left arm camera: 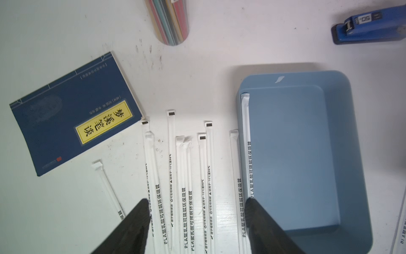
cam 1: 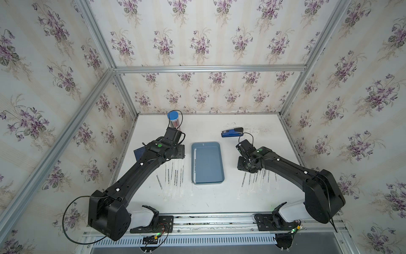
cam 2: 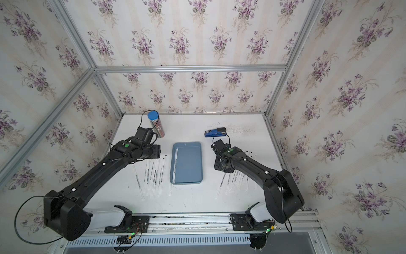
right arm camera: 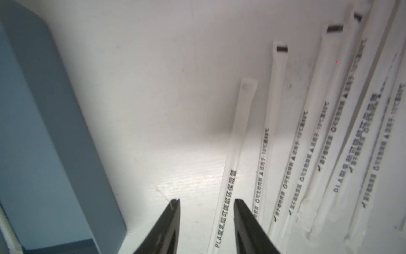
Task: Put the straws into the storage box
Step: Pick up the straw from the center of the board.
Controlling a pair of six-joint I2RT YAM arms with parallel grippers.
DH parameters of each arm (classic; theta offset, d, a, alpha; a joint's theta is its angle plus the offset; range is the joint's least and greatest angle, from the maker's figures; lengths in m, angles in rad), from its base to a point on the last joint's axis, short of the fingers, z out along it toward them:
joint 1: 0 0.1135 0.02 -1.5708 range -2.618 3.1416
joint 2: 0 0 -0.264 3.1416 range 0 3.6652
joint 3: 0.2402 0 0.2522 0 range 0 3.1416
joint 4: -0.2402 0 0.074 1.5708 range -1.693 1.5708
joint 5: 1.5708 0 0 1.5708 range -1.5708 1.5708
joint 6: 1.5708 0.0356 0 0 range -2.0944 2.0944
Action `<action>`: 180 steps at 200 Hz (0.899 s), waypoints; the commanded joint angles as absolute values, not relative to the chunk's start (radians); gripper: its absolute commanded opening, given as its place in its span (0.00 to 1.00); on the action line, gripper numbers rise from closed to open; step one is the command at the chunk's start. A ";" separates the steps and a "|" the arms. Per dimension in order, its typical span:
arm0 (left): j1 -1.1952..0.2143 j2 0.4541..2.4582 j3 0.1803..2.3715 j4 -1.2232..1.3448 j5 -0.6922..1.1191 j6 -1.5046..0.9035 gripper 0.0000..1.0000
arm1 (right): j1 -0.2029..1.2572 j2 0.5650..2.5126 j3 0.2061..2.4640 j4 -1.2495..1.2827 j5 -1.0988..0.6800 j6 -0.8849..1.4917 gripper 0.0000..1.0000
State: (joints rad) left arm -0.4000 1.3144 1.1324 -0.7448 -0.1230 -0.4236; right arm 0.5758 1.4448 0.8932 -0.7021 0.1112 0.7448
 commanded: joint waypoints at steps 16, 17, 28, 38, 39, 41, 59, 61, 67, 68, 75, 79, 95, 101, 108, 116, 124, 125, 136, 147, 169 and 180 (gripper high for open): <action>-0.405 1.287 1.159 -0.736 -0.283 -0.449 1.00 | 0.575 1.452 0.819 -0.642 0.041 0.823 0.44; -0.405 1.285 1.160 -0.736 -0.286 -0.450 1.00 | 0.575 1.453 0.819 -0.641 0.042 0.823 0.44; -0.399 1.267 1.160 -0.733 -0.312 -0.467 1.00 | 0.575 1.465 0.815 -0.632 0.049 0.818 0.45; -0.393 1.252 1.156 -0.722 -0.320 -0.472 1.00 | 0.575 1.476 0.812 -0.622 0.050 0.815 0.44; -0.392 1.250 1.155 -0.720 -0.320 -0.471 1.00 | 0.575 1.477 0.812 -0.622 0.050 0.815 0.44; -0.391 1.246 1.155 -0.716 -0.318 -0.468 1.00 | 0.574 1.480 0.812 -0.618 0.049 0.815 0.44; -0.385 1.238 1.149 -0.695 -0.294 -0.446 1.00 | 0.575 1.503 0.799 -0.597 0.048 0.816 0.42; -0.384 1.240 1.149 -0.696 -0.290 -0.445 1.00 | 0.575 1.506 0.797 -0.593 0.050 0.816 0.42; -0.383 1.243 1.152 -0.697 -0.283 -0.440 1.00 | 0.575 1.510 0.793 -0.586 0.052 0.815 0.41; -0.383 1.244 1.152 -0.698 -0.281 -0.439 1.00 | 0.575 1.512 0.792 -0.584 0.052 0.815 0.41; -0.382 1.247 1.152 -0.697 -0.269 -0.435 1.00 | 0.574 1.519 0.789 -0.576 0.056 0.812 0.40; -0.382 1.248 1.150 -0.694 -0.260 -0.433 1.00 | 0.574 1.523 0.788 -0.573 0.059 0.812 0.39; -0.381 1.246 1.139 -0.686 -0.243 -0.434 1.00 | 0.574 1.536 0.786 -0.569 0.068 0.809 0.36; -0.382 1.243 1.134 -0.683 -0.235 -0.434 1.00 | 0.575 1.540 0.783 -0.566 0.072 0.807 0.35; -0.381 1.241 1.129 -0.675 -0.228 -0.435 1.00 | 0.575 1.541 0.776 -0.565 0.080 0.805 0.33; -0.381 1.238 1.121 -0.668 -0.221 -0.435 1.00 | 0.575 1.542 0.766 -0.561 0.089 0.805 0.32; -0.382 1.236 1.116 -0.662 -0.217 -0.438 1.00 | 0.574 1.544 0.758 -0.555 0.096 0.802 0.31; -0.381 1.236 1.116 -0.662 -0.217 -0.439 1.00 | 0.574 1.545 0.757 -0.554 0.095 0.801 0.30; -0.380 1.237 1.111 -0.657 -0.208 -0.442 1.00 | 0.574 1.545 0.755 -0.555 0.109 0.790 0.25; -0.380 1.239 1.105 -0.650 -0.198 -0.445 1.00 | 0.575 1.547 0.758 -0.559 0.128 0.774 0.22; -0.380 1.248 1.097 -0.640 -0.182 -0.449 1.00 | 0.575 1.542 0.777 -0.575 0.164 0.737 0.16; -0.380 1.254 1.092 -0.637 -0.176 -0.451 1.00 | 0.575 1.543 0.786 -0.582 0.178 0.721 0.13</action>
